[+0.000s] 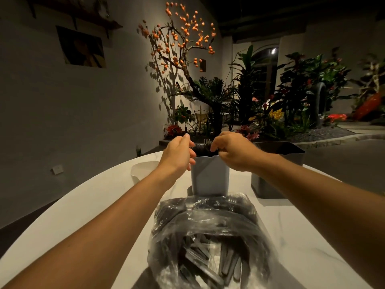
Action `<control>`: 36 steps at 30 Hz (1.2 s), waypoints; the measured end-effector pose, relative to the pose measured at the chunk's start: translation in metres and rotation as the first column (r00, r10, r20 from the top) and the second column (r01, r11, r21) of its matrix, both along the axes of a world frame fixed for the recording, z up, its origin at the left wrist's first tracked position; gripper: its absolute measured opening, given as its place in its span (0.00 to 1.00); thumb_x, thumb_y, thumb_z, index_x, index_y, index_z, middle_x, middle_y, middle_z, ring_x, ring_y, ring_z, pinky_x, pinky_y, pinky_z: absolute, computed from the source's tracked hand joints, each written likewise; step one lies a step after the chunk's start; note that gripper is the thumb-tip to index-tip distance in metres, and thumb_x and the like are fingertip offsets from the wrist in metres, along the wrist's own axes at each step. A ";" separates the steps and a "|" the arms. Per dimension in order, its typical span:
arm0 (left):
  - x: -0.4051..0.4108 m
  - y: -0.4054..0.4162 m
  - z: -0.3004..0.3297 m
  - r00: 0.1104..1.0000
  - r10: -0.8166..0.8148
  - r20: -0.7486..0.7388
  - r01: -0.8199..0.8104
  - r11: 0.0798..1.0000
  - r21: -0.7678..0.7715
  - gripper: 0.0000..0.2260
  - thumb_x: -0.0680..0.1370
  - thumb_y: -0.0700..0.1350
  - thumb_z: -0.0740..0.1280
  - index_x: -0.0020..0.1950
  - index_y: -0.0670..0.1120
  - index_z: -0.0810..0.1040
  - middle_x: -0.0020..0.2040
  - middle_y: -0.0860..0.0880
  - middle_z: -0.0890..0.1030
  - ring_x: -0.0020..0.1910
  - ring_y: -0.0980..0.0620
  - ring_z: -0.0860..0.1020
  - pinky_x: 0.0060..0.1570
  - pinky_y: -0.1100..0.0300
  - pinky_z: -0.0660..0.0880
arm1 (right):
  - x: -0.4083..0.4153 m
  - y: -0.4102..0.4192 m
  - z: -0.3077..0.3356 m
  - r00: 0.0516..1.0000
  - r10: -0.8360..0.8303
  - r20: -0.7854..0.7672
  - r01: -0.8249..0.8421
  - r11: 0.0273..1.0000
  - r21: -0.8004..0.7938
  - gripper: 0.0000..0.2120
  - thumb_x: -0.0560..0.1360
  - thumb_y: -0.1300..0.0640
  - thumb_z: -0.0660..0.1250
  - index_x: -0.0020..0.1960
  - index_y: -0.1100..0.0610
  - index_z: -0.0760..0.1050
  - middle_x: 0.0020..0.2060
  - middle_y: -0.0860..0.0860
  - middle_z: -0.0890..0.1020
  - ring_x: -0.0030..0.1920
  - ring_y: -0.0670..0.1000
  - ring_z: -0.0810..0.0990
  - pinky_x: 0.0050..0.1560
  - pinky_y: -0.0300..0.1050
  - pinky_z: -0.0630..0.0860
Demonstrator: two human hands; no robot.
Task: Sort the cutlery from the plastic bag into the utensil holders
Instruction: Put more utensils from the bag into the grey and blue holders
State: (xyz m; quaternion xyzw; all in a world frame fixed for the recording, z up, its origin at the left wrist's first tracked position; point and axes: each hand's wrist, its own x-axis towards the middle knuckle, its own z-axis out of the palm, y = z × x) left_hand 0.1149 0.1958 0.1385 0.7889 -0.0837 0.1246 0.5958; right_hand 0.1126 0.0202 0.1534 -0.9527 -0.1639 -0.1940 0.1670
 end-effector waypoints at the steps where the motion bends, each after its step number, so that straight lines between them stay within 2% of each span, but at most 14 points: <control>1: -0.010 0.000 -0.001 1.000 -0.024 -0.004 0.024 0.999 0.023 0.17 0.86 0.51 0.53 0.50 0.43 0.76 0.38 0.45 0.78 0.36 0.49 0.77 0.35 0.54 0.73 | -0.011 0.002 0.000 1.000 0.018 0.000 -0.018 0.999 0.033 0.12 0.78 0.63 0.62 0.56 0.53 0.81 0.54 0.50 0.79 0.54 0.52 0.78 0.55 0.50 0.79; 4: -0.042 -0.002 -0.008 0.998 -0.062 -0.019 0.064 0.993 0.099 0.14 0.85 0.47 0.57 0.50 0.41 0.77 0.36 0.46 0.79 0.32 0.49 0.78 0.33 0.55 0.75 | -0.048 0.008 -0.001 0.991 0.122 -0.062 -0.117 0.991 0.071 0.08 0.78 0.61 0.64 0.51 0.54 0.82 0.45 0.46 0.81 0.46 0.47 0.80 0.45 0.39 0.76; 6: -0.064 -0.001 -0.018 0.998 -0.065 -0.019 0.067 0.983 0.169 0.13 0.84 0.45 0.58 0.48 0.40 0.78 0.34 0.45 0.81 0.29 0.49 0.79 0.31 0.56 0.76 | -0.072 0.010 -0.005 0.957 0.203 -0.208 -0.198 0.979 0.044 0.07 0.79 0.60 0.65 0.51 0.55 0.82 0.43 0.45 0.81 0.43 0.44 0.81 0.41 0.34 0.76; 9: -0.095 -0.001 -0.037 0.995 -0.092 -0.044 0.100 0.958 0.268 0.14 0.84 0.43 0.58 0.45 0.39 0.78 0.32 0.43 0.82 0.27 0.48 0.80 0.28 0.58 0.76 | -0.104 0.009 -0.021 0.839 0.225 -0.496 -0.272 0.962 -0.025 0.06 0.78 0.61 0.68 0.52 0.54 0.83 0.44 0.47 0.84 0.42 0.45 0.84 0.42 0.36 0.81; 11: -0.112 -0.003 -0.054 0.994 -0.098 -0.047 0.108 0.933 0.343 0.15 0.85 0.44 0.58 0.43 0.40 0.79 0.32 0.44 0.83 0.27 0.50 0.80 0.28 0.60 0.75 | -0.119 0.008 -0.037 0.814 0.183 -0.551 -0.317 0.935 -0.158 0.08 0.77 0.61 0.69 0.52 0.50 0.84 0.44 0.43 0.84 0.43 0.43 0.84 0.41 0.34 0.79; 13: -0.123 -0.006 -0.073 0.997 -0.076 -0.019 0.077 0.904 0.421 0.16 0.84 0.46 0.58 0.43 0.42 0.80 0.35 0.44 0.83 0.29 0.50 0.80 0.28 0.63 0.74 | -0.126 0.007 -0.055 0.841 0.133 -0.524 -0.328 0.896 -0.299 0.11 0.77 0.60 0.69 0.54 0.46 0.83 0.46 0.40 0.82 0.46 0.44 0.82 0.43 0.35 0.77; 14: -0.126 -0.007 -0.083 0.998 -0.063 0.011 0.051 0.891 0.451 0.15 0.84 0.46 0.58 0.43 0.42 0.80 0.37 0.44 0.83 0.31 0.50 0.80 0.29 0.61 0.76 | -0.128 0.005 -0.066 0.854 0.112 -0.508 -0.322 0.881 -0.346 0.14 0.76 0.61 0.69 0.57 0.45 0.83 0.49 0.41 0.82 0.49 0.46 0.82 0.45 0.38 0.79; 16: -0.126 -0.007 -0.102 0.995 -0.035 0.099 -0.016 0.883 0.469 0.15 0.84 0.46 0.58 0.41 0.44 0.79 0.37 0.45 0.81 0.36 0.48 0.81 0.38 0.50 0.80 | -0.127 0.003 -0.085 0.864 0.107 -0.491 -0.322 0.868 -0.378 0.20 0.75 0.62 0.70 0.62 0.43 0.80 0.56 0.45 0.81 0.54 0.50 0.81 0.54 0.43 0.80; 18: -0.124 -0.005 -0.117 0.989 -0.010 0.148 -0.055 0.903 0.426 0.16 0.83 0.46 0.58 0.40 0.44 0.78 0.36 0.46 0.80 0.38 0.47 0.80 0.41 0.46 0.79 | -0.123 0.002 -0.100 0.864 0.167 -0.475 -0.358 0.867 -0.346 0.20 0.75 0.61 0.72 0.63 0.43 0.79 0.59 0.45 0.81 0.56 0.50 0.80 0.57 0.44 0.79; 22: -0.119 0.006 -0.136 0.984 -0.010 0.175 -0.059 0.921 0.386 0.15 0.84 0.45 0.59 0.40 0.45 0.78 0.36 0.46 0.79 0.39 0.47 0.78 0.41 0.50 0.77 | -0.115 0.004 -0.119 0.891 0.260 -0.371 -0.379 0.877 -0.296 0.18 0.76 0.60 0.72 0.62 0.45 0.80 0.61 0.46 0.79 0.57 0.49 0.79 0.58 0.45 0.80; 26: -0.114 0.014 -0.139 0.985 -0.044 0.168 -0.017 0.938 0.347 0.15 0.84 0.45 0.59 0.40 0.46 0.78 0.33 0.48 0.78 0.33 0.52 0.75 0.36 0.57 0.73 | -0.118 0.000 -0.134 0.934 0.333 -0.127 -0.353 0.911 -0.211 0.13 0.77 0.57 0.71 0.60 0.48 0.82 0.58 0.46 0.80 0.57 0.46 0.78 0.58 0.42 0.79; 30: -0.115 0.012 -0.143 0.973 -0.071 0.221 -0.024 0.916 0.400 0.15 0.83 0.46 0.60 0.38 0.48 0.78 0.33 0.51 0.78 0.36 0.52 0.77 0.40 0.54 0.75 | -0.122 -0.006 -0.140 0.937 0.349 -0.033 -0.346 0.906 -0.245 0.12 0.77 0.57 0.71 0.60 0.51 0.82 0.57 0.47 0.82 0.57 0.46 0.80 0.55 0.32 0.74; 32: -0.119 0.011 -0.145 0.971 -0.089 0.220 -0.012 0.907 0.422 0.15 0.84 0.47 0.60 0.38 0.49 0.78 0.33 0.53 0.78 0.37 0.53 0.77 0.41 0.54 0.75 | -0.126 -0.006 -0.142 0.931 0.366 -0.006 -0.355 0.898 -0.262 0.12 0.76 0.57 0.72 0.59 0.51 0.82 0.56 0.48 0.82 0.55 0.47 0.81 0.56 0.34 0.76; 36: -0.125 0.016 -0.145 0.974 -0.091 0.206 -0.002 0.910 0.414 0.15 0.84 0.46 0.59 0.39 0.48 0.78 0.33 0.53 0.78 0.35 0.55 0.76 0.38 0.60 0.74 | -0.131 -0.003 -0.144 0.932 0.362 0.021 -0.343 0.897 -0.278 0.14 0.74 0.57 0.75 0.59 0.51 0.82 0.56 0.49 0.81 0.54 0.50 0.81 0.55 0.43 0.81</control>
